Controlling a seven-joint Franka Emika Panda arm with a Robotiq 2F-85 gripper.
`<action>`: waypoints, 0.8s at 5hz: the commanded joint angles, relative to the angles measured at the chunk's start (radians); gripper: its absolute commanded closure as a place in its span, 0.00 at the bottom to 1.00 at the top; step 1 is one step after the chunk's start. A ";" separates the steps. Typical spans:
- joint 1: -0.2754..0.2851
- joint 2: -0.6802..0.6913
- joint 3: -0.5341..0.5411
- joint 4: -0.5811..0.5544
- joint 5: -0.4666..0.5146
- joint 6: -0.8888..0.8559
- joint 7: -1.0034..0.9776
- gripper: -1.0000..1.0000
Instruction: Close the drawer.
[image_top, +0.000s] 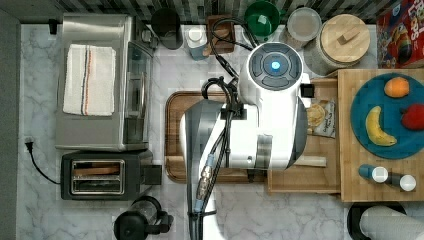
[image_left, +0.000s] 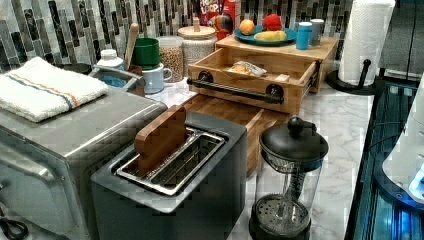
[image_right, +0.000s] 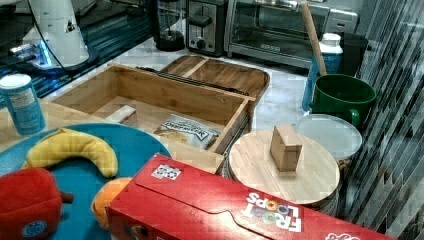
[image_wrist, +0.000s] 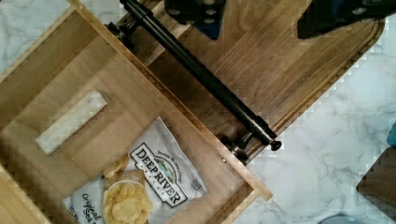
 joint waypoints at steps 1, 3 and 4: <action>-0.008 0.000 0.008 0.000 -0.001 0.001 -0.013 1.00; 0.015 -0.067 0.041 -0.171 0.045 0.154 -0.222 0.00; 0.038 -0.075 0.062 -0.215 0.040 0.172 -0.310 0.00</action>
